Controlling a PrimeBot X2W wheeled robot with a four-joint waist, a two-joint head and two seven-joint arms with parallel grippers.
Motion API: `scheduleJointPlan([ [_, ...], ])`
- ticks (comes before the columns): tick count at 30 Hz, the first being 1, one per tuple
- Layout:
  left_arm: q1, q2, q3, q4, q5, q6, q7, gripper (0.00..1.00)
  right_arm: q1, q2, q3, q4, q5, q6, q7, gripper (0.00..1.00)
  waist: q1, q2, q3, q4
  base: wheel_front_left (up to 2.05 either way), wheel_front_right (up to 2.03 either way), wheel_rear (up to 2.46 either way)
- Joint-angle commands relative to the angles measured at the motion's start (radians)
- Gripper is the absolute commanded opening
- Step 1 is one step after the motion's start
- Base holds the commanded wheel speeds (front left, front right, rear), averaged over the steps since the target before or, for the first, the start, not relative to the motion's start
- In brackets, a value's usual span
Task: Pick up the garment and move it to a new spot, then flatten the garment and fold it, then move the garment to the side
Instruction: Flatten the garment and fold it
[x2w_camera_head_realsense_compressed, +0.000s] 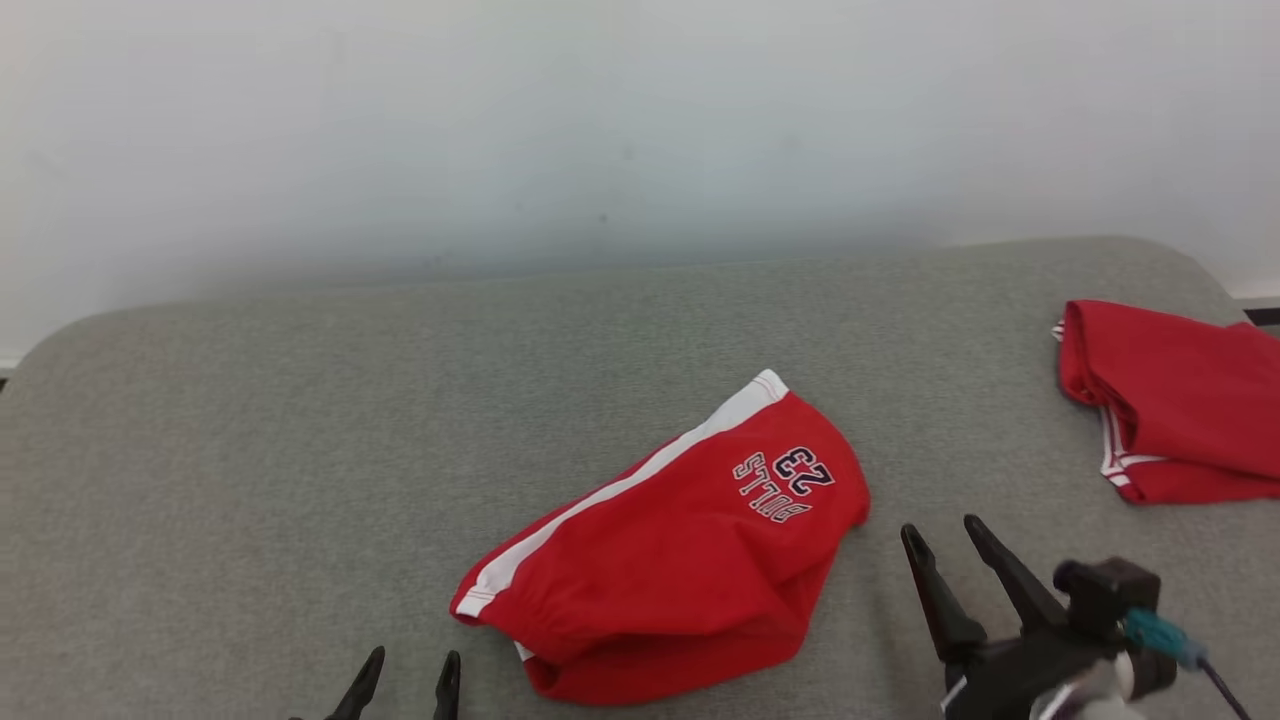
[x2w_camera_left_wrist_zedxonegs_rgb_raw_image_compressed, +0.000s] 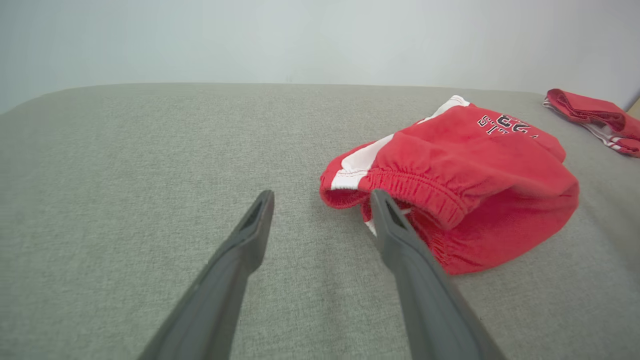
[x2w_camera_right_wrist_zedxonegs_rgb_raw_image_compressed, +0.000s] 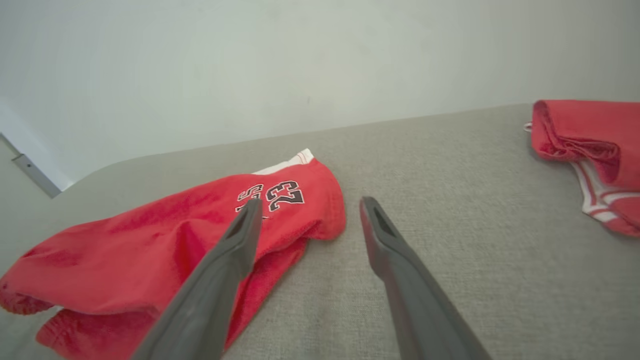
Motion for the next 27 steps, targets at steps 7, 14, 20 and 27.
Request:
scheduleJointPlan([
  [7, 0.024, -0.068, 0.004, -0.038, 0.069, -0.002, -0.007, 1.00, -0.282, -0.050, 0.175, 0.209, 0.130, -0.001, 0.075, 1.00, 0.0000, 0.0000, 0.044, 0.099, 0.00, 0.00, 0.00],
  [14, -0.008, -0.118, 0.000, -0.025, 0.107, -0.031, -0.008, 1.00, -0.506, -0.077, 0.285, 0.365, 0.237, -0.001, 0.178, 1.00, 0.0000, 0.0000, 0.112, 0.165, 0.00, 0.00, 0.00],
  [20, -0.038, -0.146, 0.005, -0.013, 0.131, -0.058, -0.008, 1.00, -0.640, -0.089, 0.348, 0.482, 0.308, -0.001, 0.242, 1.00, 0.0000, 0.0000, 0.170, 0.211, 0.00, 0.00, 0.00],
  [27, -0.067, -0.168, 0.011, -0.003, 0.157, -0.084, -0.008, 1.00, -0.744, -0.088, 0.425, 0.586, 0.353, -0.001, 0.292, 1.00, 0.0000, 0.0000, 0.222, 0.246, 0.00, 0.00, 0.00],
])
